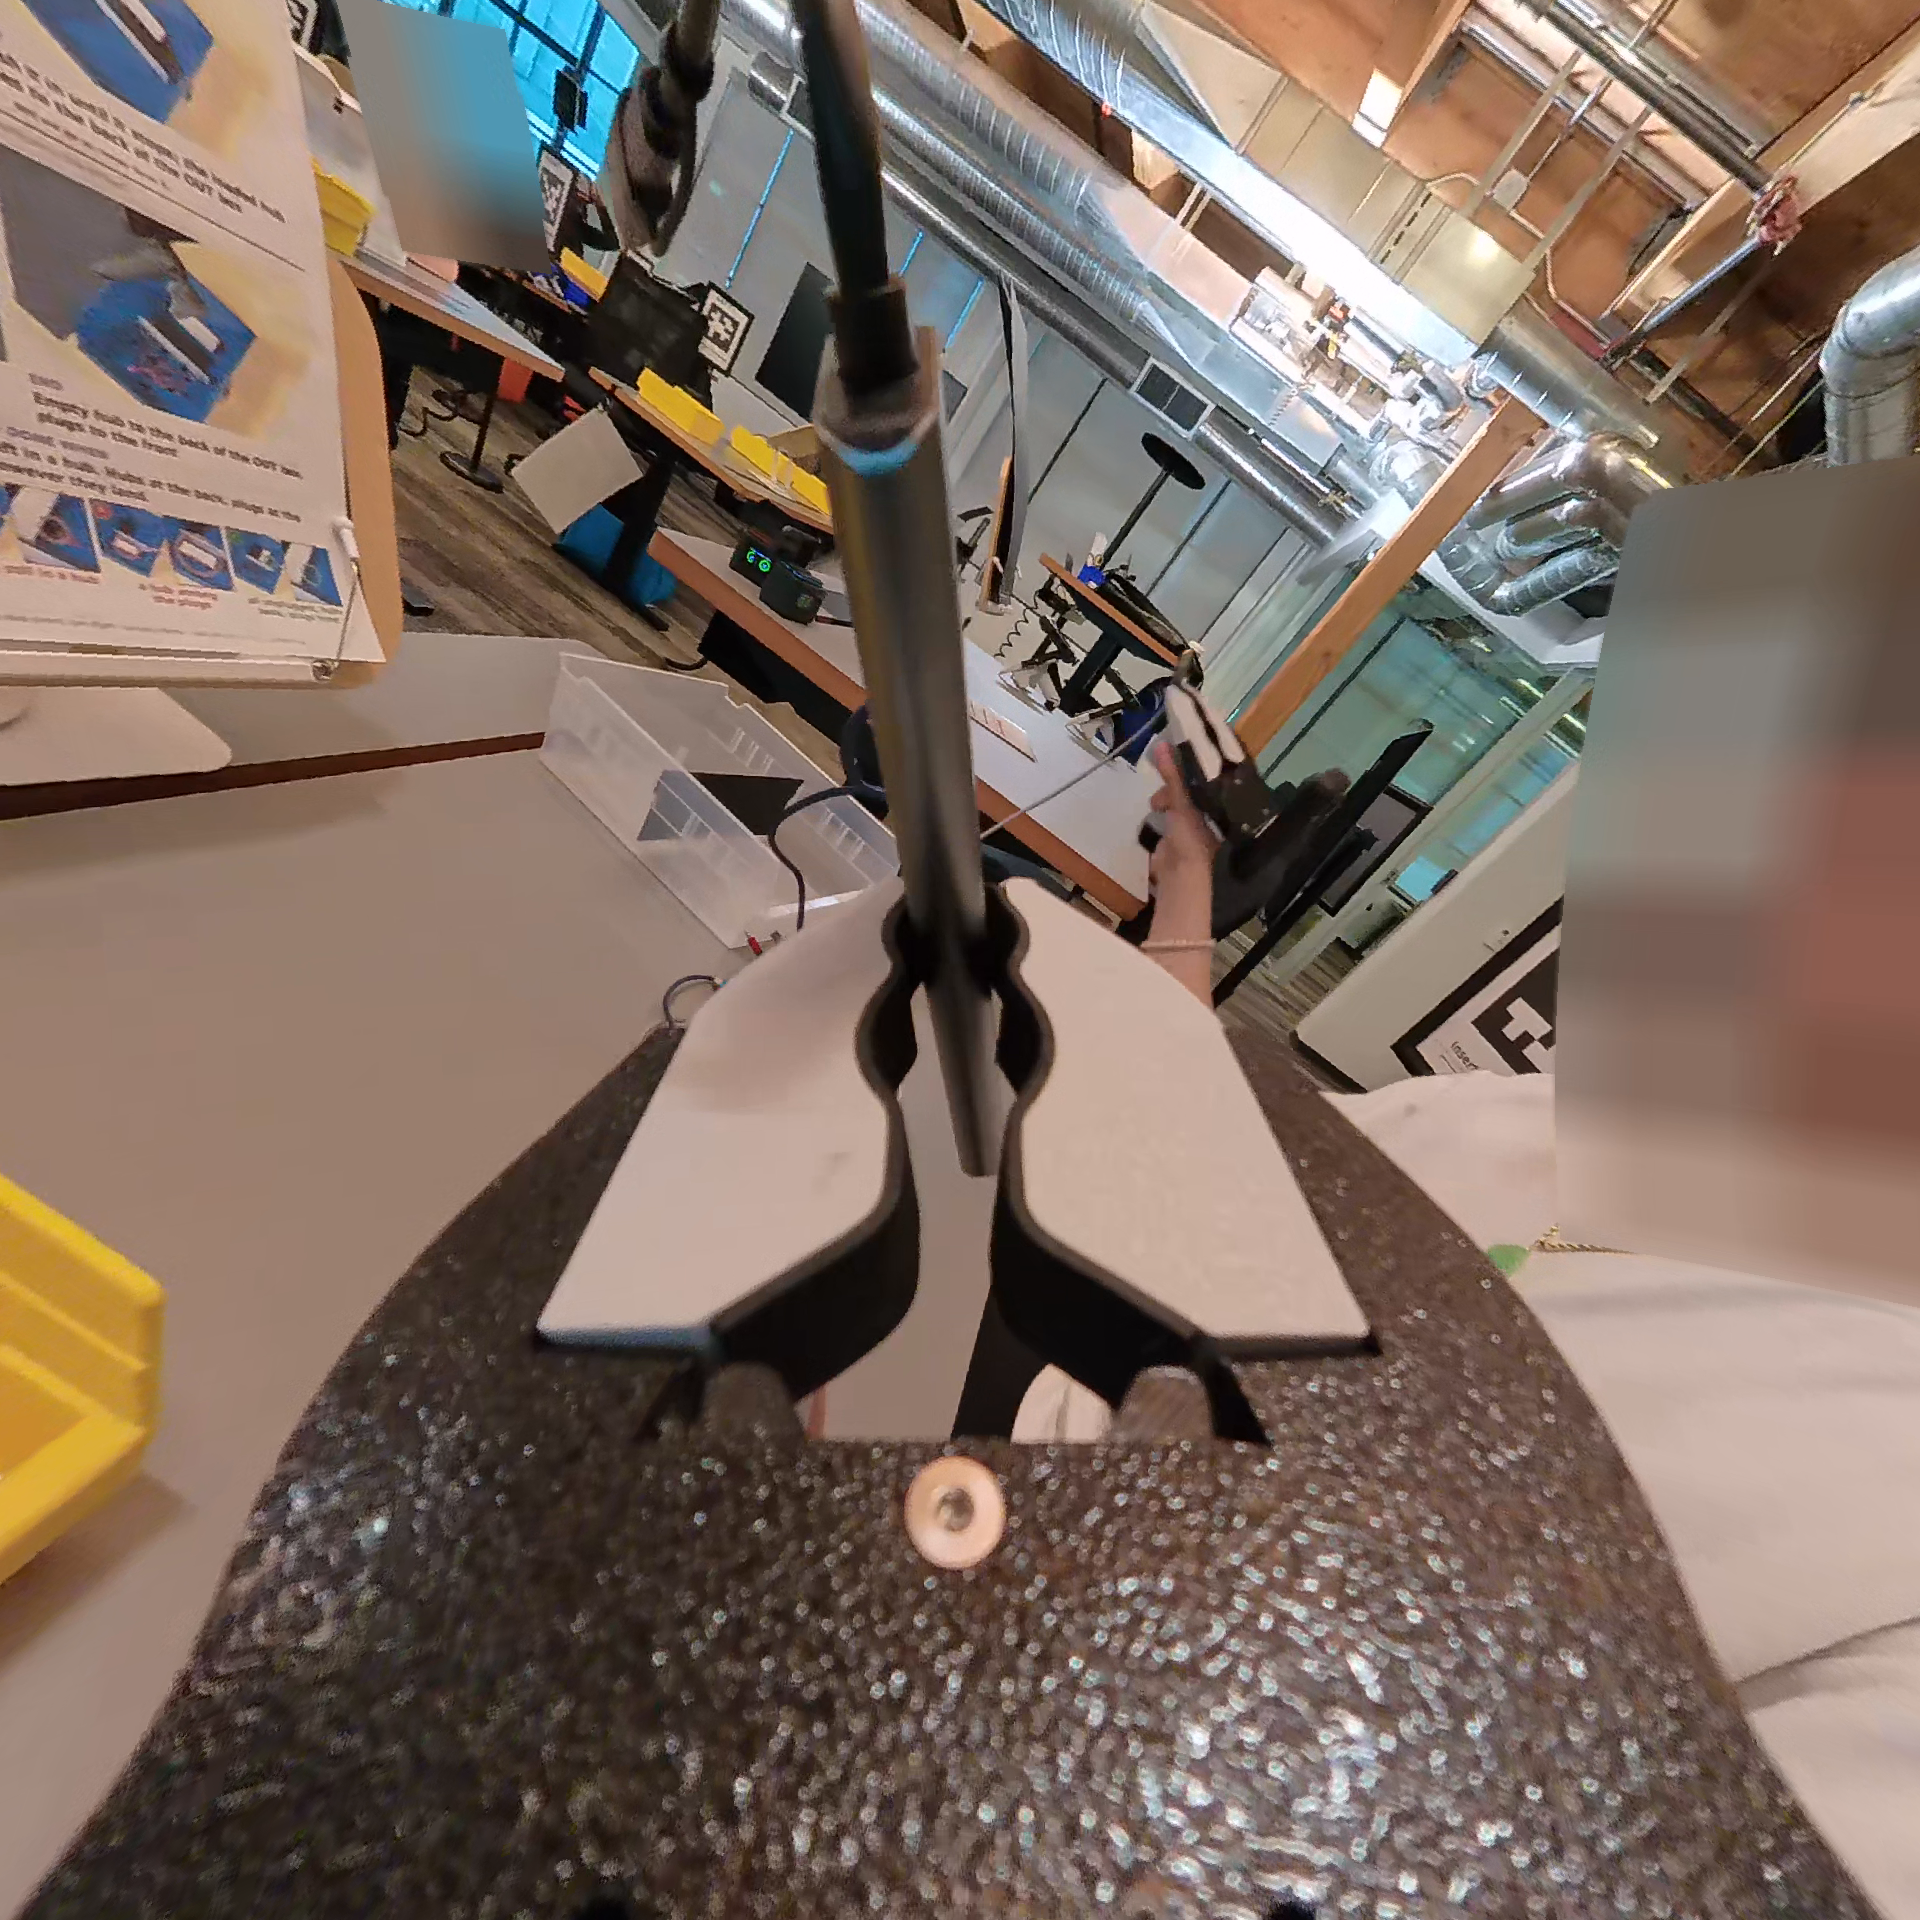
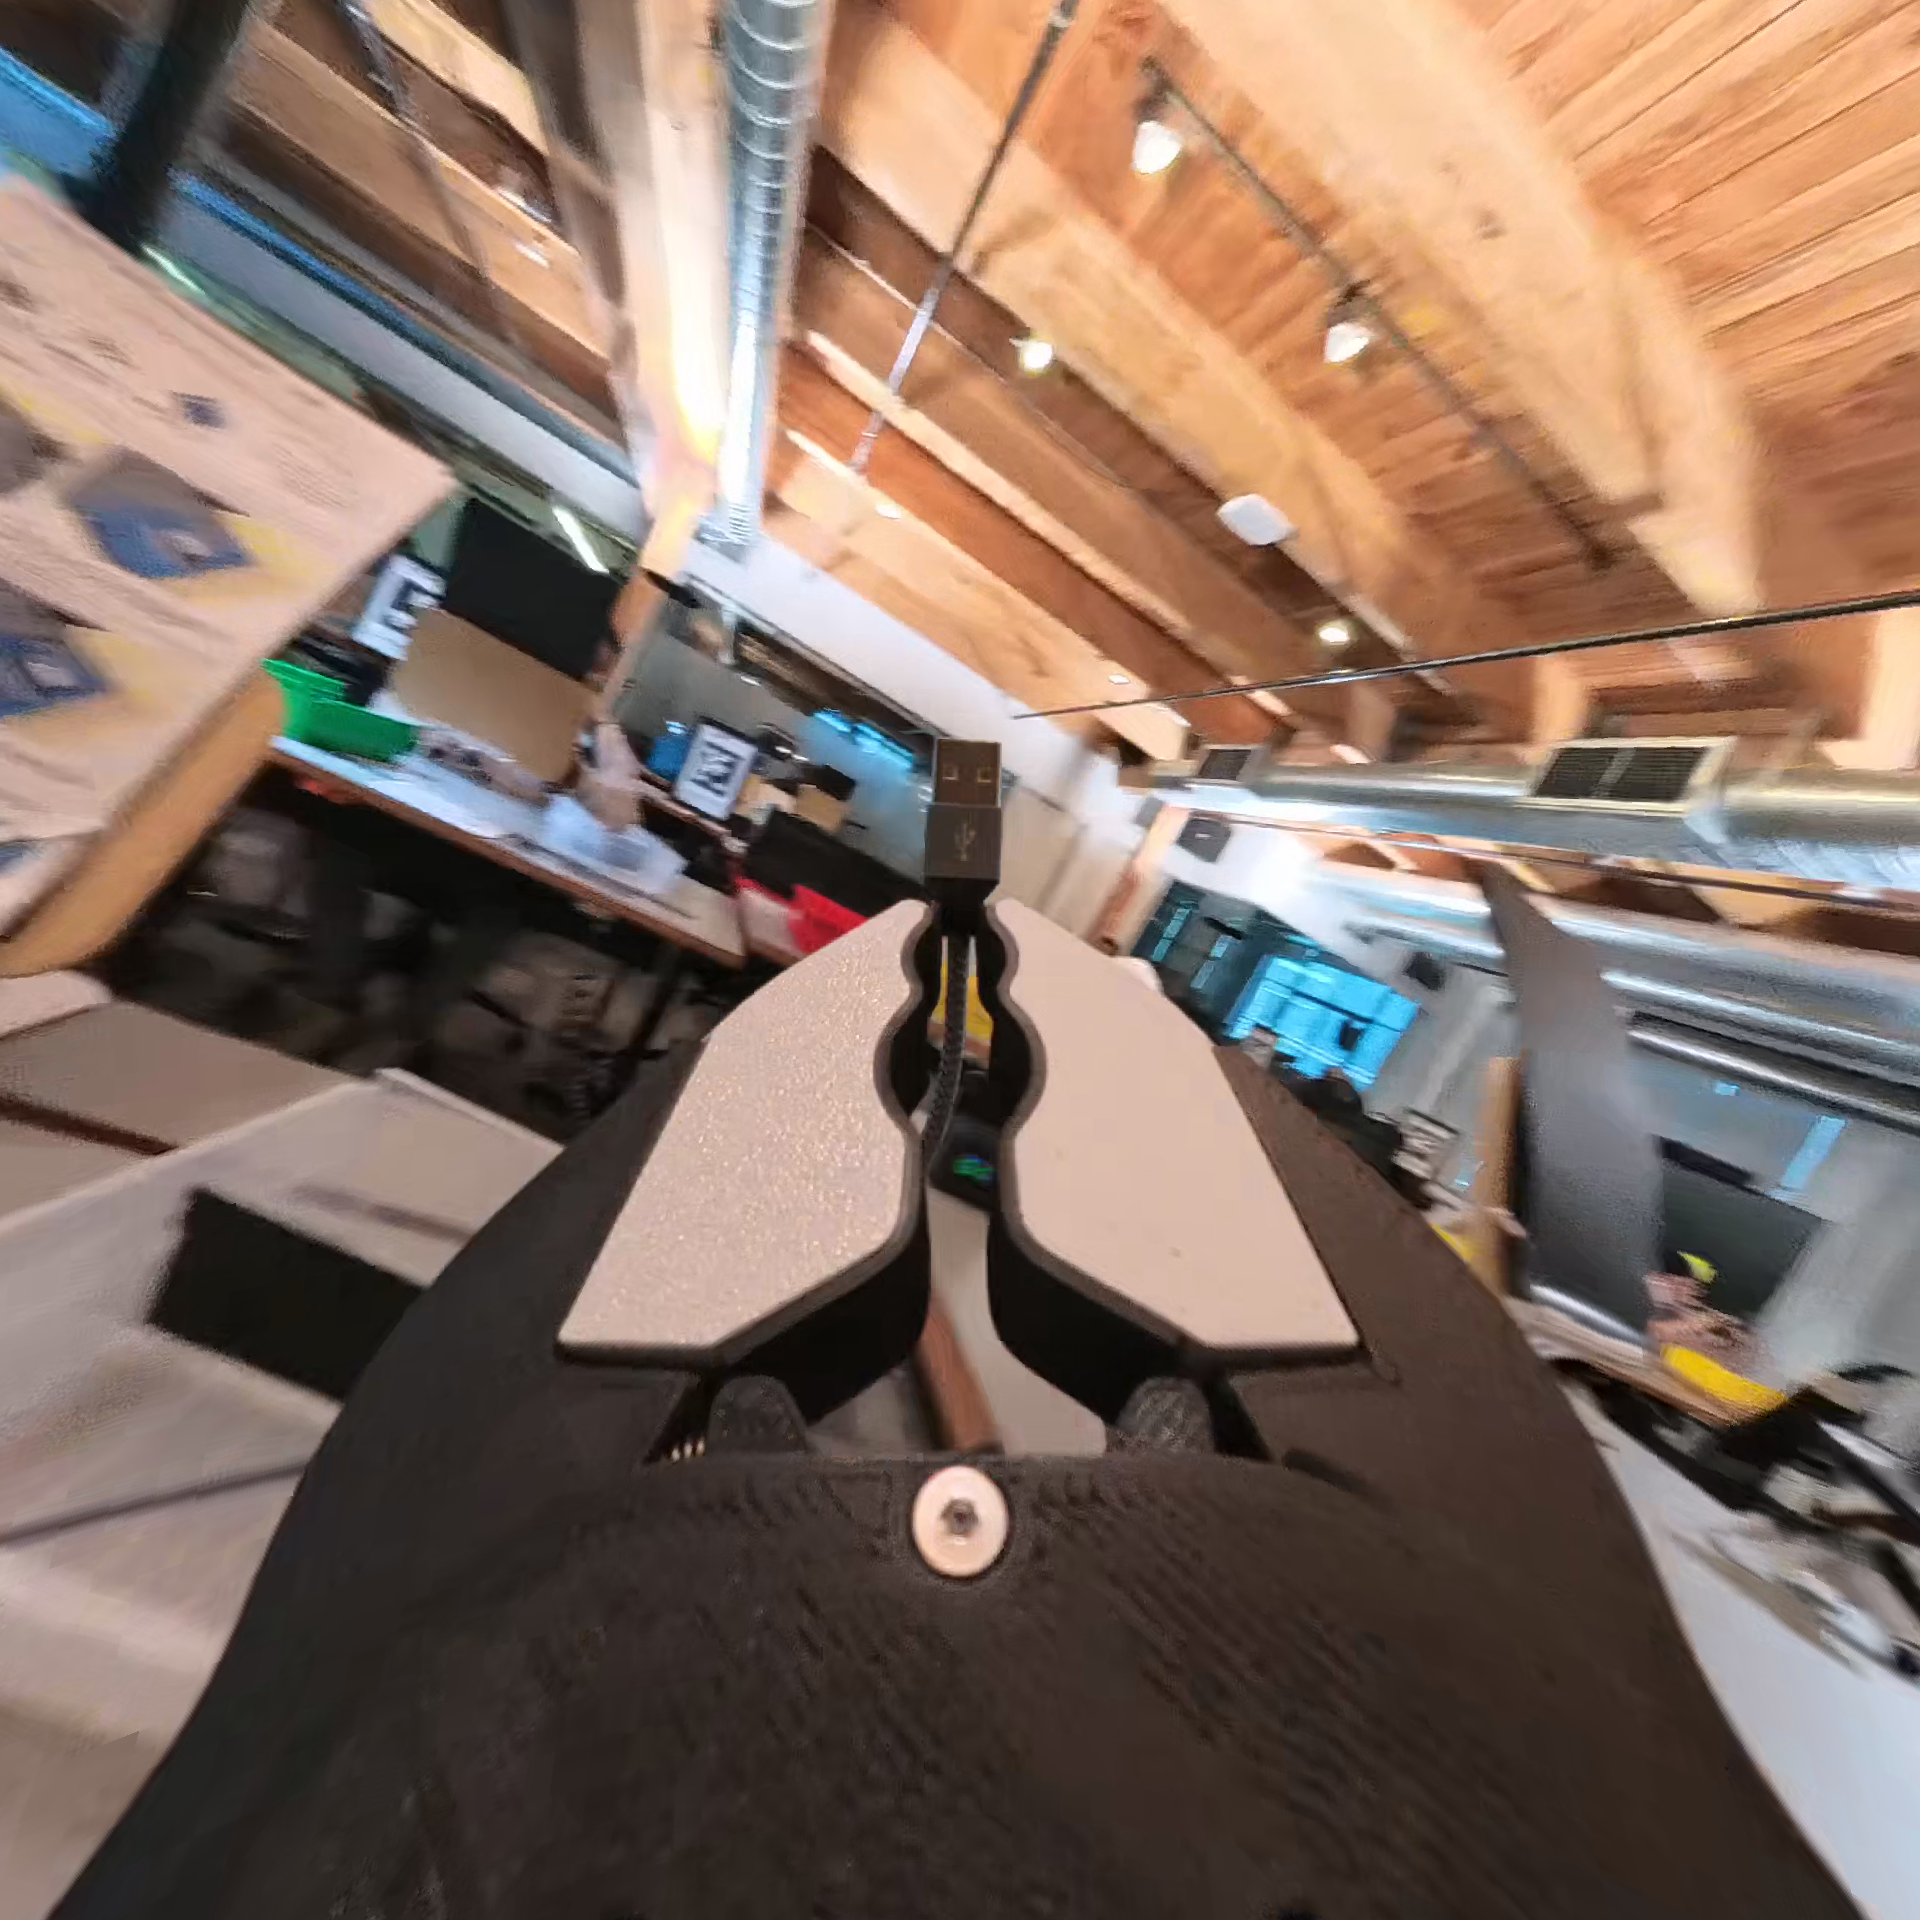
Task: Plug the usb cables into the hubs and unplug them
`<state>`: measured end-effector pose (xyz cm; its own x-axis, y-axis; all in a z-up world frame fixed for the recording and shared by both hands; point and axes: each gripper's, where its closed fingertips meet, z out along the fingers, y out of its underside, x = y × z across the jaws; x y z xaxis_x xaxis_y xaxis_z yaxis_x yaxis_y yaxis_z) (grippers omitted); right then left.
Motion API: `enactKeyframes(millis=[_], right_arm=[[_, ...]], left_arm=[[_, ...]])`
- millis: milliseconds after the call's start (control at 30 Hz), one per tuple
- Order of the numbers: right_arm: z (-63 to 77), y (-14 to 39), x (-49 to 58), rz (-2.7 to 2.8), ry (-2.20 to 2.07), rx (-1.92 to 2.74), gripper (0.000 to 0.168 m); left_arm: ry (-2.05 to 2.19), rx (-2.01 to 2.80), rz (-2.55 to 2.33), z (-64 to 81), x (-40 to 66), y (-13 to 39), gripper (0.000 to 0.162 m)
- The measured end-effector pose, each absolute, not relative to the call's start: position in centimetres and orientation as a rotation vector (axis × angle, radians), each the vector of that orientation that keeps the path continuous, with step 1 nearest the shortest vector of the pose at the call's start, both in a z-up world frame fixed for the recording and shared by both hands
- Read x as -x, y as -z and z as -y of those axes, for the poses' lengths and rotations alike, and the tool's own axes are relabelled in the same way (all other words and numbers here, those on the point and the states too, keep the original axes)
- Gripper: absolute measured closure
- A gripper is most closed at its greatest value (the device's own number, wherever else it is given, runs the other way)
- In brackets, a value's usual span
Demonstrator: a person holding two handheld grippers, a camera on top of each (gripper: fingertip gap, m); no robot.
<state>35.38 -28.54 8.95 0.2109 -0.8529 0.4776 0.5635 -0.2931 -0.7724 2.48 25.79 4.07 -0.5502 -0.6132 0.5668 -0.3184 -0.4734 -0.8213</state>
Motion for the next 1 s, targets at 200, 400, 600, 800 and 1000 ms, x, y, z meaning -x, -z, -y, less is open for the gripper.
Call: enactKeyframes(millis=[200,400,600,800,1000], right_arm=[[39.5,-18.0,-37.0,-0.569,1.631,0.982,0.162],[44.8,-26.3,-38.3,-0.628,1.812,1.022,0.162],[37.8,-22.4,-40.6,-0.48,1.492,1.547,0.162],[21.7,2.0,-33.7,-0.17,0.63,2.254,0.162],[9.6,16.3,-26.2,-0.154,0.118,2.25,0.162]], left_arm=[[2.083,1.362,-1.469,-26.4,-2.6,-4.5,0.152],[2.034,1.405,-1.444,-27.9,-3.4,-4.5,0.152],[2.07,1.395,-1.461,-27.0,-4.9,-4.0,0.152],[2.092,1.4,-1.545,-24.8,-6.8,-2.7,0.152],[2.109,1.438,-1.617,-22.8,-8.2,-1.0,0.152]])
